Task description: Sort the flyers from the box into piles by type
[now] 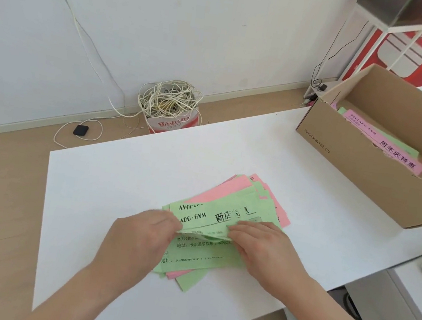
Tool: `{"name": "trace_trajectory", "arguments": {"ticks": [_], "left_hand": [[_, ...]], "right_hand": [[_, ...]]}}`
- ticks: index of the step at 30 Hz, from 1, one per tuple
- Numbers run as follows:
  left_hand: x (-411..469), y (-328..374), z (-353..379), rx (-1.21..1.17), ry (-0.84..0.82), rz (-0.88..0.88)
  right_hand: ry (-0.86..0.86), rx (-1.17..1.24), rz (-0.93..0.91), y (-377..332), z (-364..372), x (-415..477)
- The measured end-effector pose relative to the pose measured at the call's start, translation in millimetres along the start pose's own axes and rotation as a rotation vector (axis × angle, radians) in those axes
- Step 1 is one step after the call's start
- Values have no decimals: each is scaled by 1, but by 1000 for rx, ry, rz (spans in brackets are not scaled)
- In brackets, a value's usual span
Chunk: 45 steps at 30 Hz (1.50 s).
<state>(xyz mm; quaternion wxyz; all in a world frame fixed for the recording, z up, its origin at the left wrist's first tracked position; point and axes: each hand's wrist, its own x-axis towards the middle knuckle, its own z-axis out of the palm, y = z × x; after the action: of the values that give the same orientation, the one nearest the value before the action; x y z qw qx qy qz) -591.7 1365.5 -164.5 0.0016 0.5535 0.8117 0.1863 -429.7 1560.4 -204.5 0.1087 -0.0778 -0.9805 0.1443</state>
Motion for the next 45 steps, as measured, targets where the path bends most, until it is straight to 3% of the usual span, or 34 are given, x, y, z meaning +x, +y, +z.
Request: {"name": "trace_trajectory", "arguments": {"ticks": [3,5,8,11,13,16,18,22,25,27,29,32,35,36,40,43,45], "left_hand": [[5,15,-5,5,242,21],[5,19,0,1,87,21],[-4,18,23,160,-338,-1],[-6,19,35,160,-461,-60],[0,23,27,125,-501,-67],[4,19,23,122,-496,-45],[6,15,21,113,-402,36],[3,10,20,209,-439,107],[7,15,15,116,-298,68],[15,20,13,13,-130,22],[31,27,9,-74,-25,4],[48,35,-3,-190,166,-5],[45,29,-15,-265,298,-162],[39,26,-13,-253,225,-183],[1,20,21,82,-368,-140],[-4,23,36,197,-414,-106],[0,27,32,221,-420,-71]], "right_hand": [[148,168,376,2,-17,7],[232,305,612,8,-32,9],[367,517,835,15,-49,12],[465,639,922,18,-55,13],[447,675,922,16,-55,11],[239,720,871,7,-45,6],[102,584,811,5,-37,3],[-42,288,609,1,-36,1],[-270,158,379,-10,-38,-2],[-441,123,344,-13,-41,-1],[-486,49,334,-13,-42,1],[-365,72,308,-6,-41,2],[-214,312,536,8,-44,6],[-145,374,637,15,-45,9],[133,659,902,33,-43,14],[305,815,1022,38,-44,12],[362,771,994,37,-49,8]]}}
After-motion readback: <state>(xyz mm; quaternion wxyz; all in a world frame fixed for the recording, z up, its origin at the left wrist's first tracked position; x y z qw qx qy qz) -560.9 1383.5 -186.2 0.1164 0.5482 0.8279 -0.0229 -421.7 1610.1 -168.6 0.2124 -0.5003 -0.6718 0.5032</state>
